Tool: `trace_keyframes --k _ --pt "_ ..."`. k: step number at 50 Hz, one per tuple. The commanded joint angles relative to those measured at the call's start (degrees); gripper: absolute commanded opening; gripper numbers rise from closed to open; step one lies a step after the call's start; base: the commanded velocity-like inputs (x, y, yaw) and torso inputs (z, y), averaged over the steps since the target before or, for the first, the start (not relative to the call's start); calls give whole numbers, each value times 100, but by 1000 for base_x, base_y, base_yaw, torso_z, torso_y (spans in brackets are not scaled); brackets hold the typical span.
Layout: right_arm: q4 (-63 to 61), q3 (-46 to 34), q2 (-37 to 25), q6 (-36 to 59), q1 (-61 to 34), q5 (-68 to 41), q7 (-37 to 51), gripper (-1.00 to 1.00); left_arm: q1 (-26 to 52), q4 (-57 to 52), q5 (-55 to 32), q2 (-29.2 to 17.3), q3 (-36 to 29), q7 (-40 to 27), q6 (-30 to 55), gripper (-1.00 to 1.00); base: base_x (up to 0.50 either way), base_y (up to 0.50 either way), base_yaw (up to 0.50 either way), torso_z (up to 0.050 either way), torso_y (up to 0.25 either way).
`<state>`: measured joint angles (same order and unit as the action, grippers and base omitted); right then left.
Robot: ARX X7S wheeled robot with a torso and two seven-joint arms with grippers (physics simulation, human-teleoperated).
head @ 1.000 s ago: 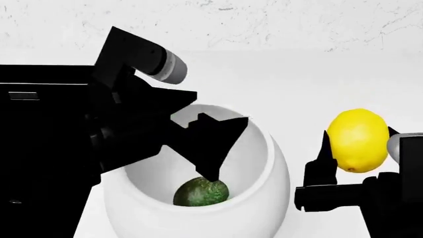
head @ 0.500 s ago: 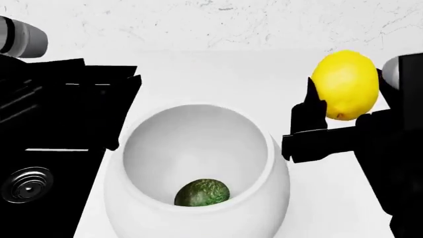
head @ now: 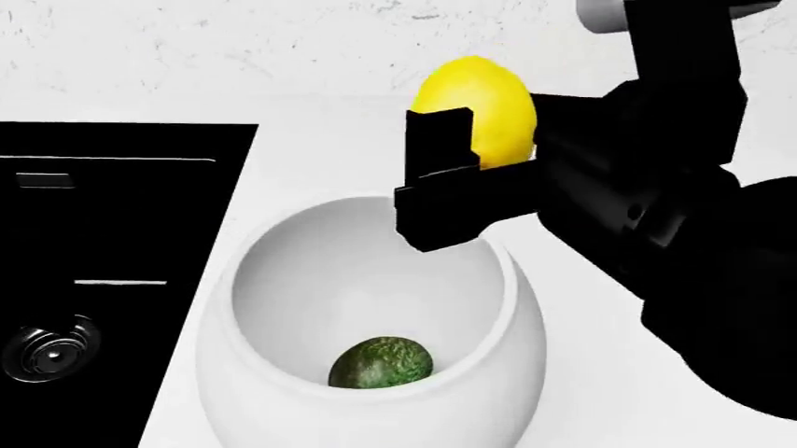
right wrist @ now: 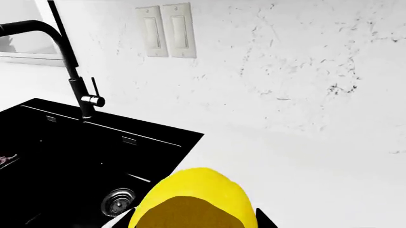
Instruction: There is a mixed pile of frozen fruits and vegetables on the counter. Locate all the frozen vegetables and place the items in a bowl on the counter. Take all the frozen fruits and defrost them in a running sink.
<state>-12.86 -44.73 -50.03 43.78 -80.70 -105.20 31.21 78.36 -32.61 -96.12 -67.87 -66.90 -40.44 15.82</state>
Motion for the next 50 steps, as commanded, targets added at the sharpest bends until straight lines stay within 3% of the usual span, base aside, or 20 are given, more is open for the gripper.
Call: trace_keyframes --k 1,16,37,38,50 --pt "473 -232 904 603 -309 -180 -543 -100 -4 -198 172 -148 206 -86 -122 100 0 0 0 0 0" --pt "1588 -706 1713 489 20 84 -713 -100 -143 -285 196 -349 207 -2 -216 100 0 0 0 0 0" --pt "1382 -753 1699 530 -74 146 -491 -100 -306 -426 237 -518 213 -6 -360 100 0 0 0 0 0" --pt "1346 -749 1678 518 -73 175 -471 100 -292 -422 223 -513 219 2 -342 100 0 0 0 0 0" --pt "1278 -635 1579 542 -342 119 -327 100 -266 -378 224 -397 227 -18 -281 100 0 0 0 0 0"
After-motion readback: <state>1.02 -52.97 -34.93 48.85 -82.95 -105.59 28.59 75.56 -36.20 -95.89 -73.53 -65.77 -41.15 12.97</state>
